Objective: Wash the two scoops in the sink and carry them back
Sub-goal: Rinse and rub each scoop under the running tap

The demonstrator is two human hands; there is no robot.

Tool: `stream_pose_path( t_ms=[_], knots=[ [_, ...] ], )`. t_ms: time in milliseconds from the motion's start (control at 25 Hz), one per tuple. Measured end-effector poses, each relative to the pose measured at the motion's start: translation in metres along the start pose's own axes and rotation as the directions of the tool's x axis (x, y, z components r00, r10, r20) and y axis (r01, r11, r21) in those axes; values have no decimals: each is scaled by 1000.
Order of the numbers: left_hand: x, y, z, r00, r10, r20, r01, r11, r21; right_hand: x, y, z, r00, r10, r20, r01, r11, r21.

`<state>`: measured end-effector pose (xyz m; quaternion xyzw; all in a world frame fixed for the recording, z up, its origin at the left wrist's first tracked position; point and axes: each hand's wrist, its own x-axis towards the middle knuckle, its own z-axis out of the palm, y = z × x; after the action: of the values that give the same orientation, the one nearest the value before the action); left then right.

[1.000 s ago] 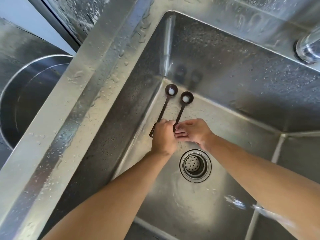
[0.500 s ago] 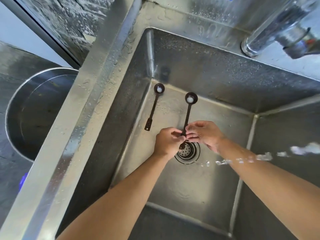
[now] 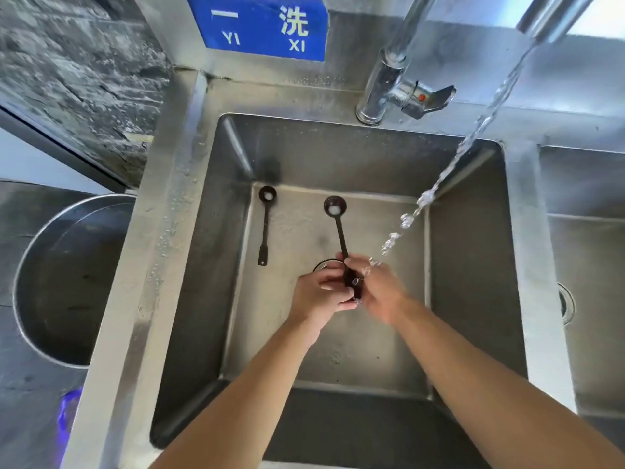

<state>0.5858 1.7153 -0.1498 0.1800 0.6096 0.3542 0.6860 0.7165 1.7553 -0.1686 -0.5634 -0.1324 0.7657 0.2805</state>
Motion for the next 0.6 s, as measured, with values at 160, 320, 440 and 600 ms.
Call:
stream_pose_path(
  t_ms=[160, 320, 440, 600],
  knots=[
    [-14, -4, 0, 998, 43, -50, -39, 996, 85, -15, 14, 3, 999, -48, 2, 48, 998, 33],
    [-23, -4, -11, 993, 118, -20, -100, 912, 397, -37, 23, 6, 996, -81, 32, 82, 996, -47],
    [-29, 0, -15, 993, 117, -4, -95, 830, 550, -51, 24, 9, 994, -98, -54, 93, 991, -98],
    [-30, 5, -12, 971, 184, -152, -48, 774, 631, -70, 22, 7, 992, -101, -71, 99, 995, -30]
  ],
)
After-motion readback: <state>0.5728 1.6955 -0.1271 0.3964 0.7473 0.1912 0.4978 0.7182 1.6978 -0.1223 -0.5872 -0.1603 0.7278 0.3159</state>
